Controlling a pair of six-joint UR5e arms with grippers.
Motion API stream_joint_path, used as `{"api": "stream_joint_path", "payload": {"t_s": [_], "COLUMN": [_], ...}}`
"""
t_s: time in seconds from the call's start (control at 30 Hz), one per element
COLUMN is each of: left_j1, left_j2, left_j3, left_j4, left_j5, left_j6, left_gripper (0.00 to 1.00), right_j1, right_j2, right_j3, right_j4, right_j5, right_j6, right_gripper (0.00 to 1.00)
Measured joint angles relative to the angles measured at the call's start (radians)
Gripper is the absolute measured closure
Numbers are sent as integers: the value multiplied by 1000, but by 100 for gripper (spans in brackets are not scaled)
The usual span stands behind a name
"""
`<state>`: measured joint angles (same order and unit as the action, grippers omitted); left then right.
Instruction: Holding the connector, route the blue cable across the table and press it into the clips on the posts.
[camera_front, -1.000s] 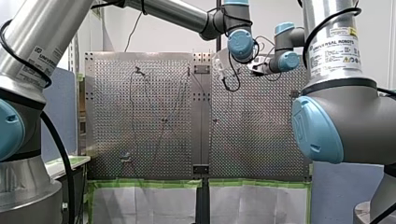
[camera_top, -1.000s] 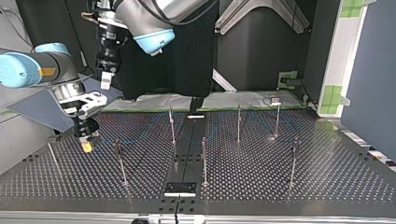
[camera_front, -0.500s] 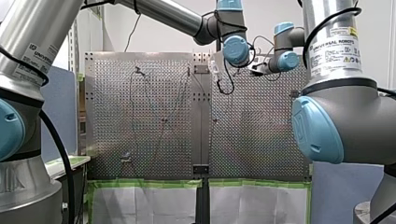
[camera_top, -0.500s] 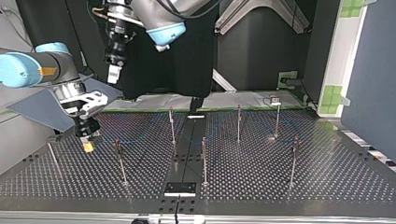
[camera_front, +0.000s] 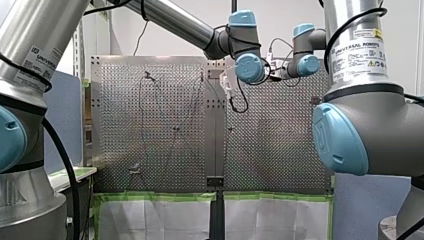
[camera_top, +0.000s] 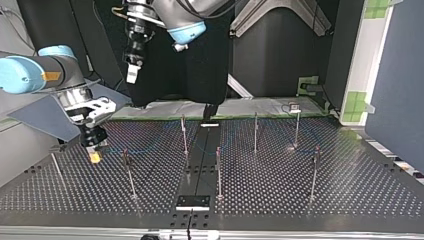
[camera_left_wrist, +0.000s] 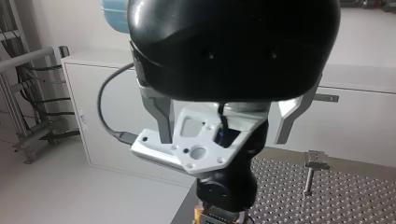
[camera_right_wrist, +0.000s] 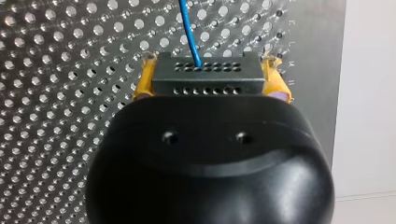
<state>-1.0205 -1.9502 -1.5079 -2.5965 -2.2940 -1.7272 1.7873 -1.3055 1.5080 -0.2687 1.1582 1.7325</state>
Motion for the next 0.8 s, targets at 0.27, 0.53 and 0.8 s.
{"api": "stream_joint_path", "payload": {"t_s": [0.27,0.53,0.8], "left_j1": [0,0,0], "left_j2": [0,0,0], "left_j3": [-72,-142,-219], "left_j4": [72,142,220], "left_j5": [0,0,0], "left_j6": [0,0,0], "left_gripper": [0,0,0], "right_j1": [1,1,2], "right_j2": [-2,-2,-3], "right_j3": [0,0,0], "right_j4": [2,3,3], "right_j5": [0,0,0], "right_j6": [0,1,1], "right_gripper": [100,100,100]}}
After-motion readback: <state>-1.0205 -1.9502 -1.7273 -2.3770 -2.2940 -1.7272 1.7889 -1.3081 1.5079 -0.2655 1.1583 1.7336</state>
